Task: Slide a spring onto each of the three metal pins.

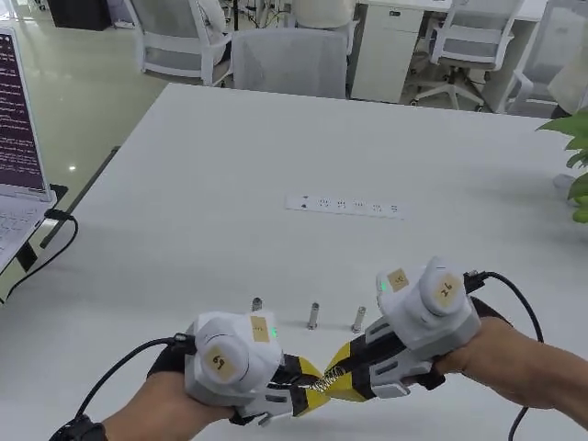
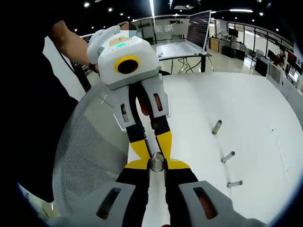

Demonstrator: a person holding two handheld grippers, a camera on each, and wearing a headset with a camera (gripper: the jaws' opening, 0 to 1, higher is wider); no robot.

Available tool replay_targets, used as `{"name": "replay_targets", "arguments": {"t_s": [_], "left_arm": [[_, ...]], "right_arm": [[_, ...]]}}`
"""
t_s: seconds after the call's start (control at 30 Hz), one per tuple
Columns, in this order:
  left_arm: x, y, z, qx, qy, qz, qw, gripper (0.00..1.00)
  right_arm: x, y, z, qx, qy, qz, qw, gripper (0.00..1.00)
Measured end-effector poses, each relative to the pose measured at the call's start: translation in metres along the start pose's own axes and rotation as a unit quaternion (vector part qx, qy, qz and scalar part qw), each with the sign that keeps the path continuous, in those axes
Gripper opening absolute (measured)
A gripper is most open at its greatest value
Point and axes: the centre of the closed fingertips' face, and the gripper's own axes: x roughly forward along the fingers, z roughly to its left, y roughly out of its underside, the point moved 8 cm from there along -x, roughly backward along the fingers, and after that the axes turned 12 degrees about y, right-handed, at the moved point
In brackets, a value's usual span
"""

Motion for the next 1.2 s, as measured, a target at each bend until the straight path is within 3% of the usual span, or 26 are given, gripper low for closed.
{"name": "replay_targets", "arguments": {"t_s": [0.33, 0.6, 0.8, 1.2], "left_arm": [[0.001, -0.002, -0.001, 0.003, 0.003, 0.0, 1.0, 0.01], [0.0, -0.006, -0.002, 0.009, -0.003, -0.024, 0.9997, 0.01], [0.0, -0.011, -0.004, 0.013, -0.004, -0.043, 0.999, 0.01], [0.002, -0.012, -0.002, -0.002, -0.005, -0.054, 0.9985, 0.01]], "right_arm": [[0.002, -0.003, 0.001, -0.02, -0.007, 0.013, 0.9997, 0.09], [-0.005, -0.009, -0.003, -0.043, -0.026, 0.028, 0.9983, 0.09], [-0.011, -0.016, -0.003, -0.079, -0.038, 0.054, 0.9947, 0.09], [-0.012, -0.016, -0.003, -0.09, -0.028, 0.069, 0.9931, 0.09]]}}
